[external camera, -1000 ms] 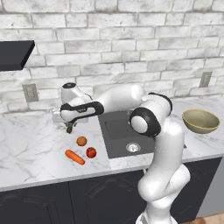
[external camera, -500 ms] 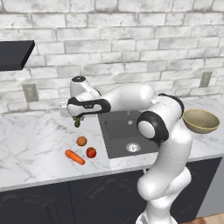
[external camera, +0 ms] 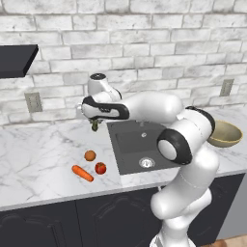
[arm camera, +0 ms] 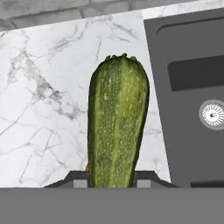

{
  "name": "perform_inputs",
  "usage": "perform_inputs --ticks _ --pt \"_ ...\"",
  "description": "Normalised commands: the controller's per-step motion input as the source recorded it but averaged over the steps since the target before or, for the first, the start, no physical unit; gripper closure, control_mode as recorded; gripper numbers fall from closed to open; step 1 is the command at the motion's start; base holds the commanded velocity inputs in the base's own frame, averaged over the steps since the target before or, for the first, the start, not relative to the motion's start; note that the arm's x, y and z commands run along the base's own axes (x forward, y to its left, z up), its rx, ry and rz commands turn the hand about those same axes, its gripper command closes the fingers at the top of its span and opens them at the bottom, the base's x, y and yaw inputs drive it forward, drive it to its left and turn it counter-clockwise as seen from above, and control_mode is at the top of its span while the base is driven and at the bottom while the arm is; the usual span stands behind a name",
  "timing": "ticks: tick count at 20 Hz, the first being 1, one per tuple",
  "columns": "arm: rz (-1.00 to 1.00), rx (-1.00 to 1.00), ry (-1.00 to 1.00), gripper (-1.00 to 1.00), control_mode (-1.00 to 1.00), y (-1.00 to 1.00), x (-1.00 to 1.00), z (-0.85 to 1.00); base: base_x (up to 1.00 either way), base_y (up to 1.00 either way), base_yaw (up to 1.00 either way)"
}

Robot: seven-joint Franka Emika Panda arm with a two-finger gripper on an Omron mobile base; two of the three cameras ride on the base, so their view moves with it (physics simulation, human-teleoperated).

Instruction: There is a mixed pile of frozen fruits and vegetables on the counter. Locate all the frozen vegetables and place the items in a bowl on the counter. Take all the frozen fruits and defrost them in a running sink.

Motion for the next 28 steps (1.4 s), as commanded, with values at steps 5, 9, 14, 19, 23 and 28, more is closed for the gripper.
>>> perform_inputs --ticks 5,9,14,19,23,28 --pt "0.0 -0.01 -0.03 1.0 -1.0 -0.38 0.0 0.38 0.0 0.0 0.0" --pt "-0.02 -0.02 -0.03 1.0 -1.0 -0.44 0.02 0.33 0.0 0.0 0.0" --pt "-0.04 -0.03 -0.06 1.0 -1.0 -0.45 0.02 0.24 0.0 0.0 0.0" --pt "-0.05 -0.02 -0.07 1.0 -1.0 -0.48 0.06 0.28 0.0 0.0 0.0" --pt "-0.05 -0.01 -0.05 1.0 -1.0 -0.49 0.09 0.32 0.0 0.0 0.0" --pt "-0.06 0.0 -0.02 1.0 -1.0 -0.52 0.11 0.26 0.0 0.0 0.0"
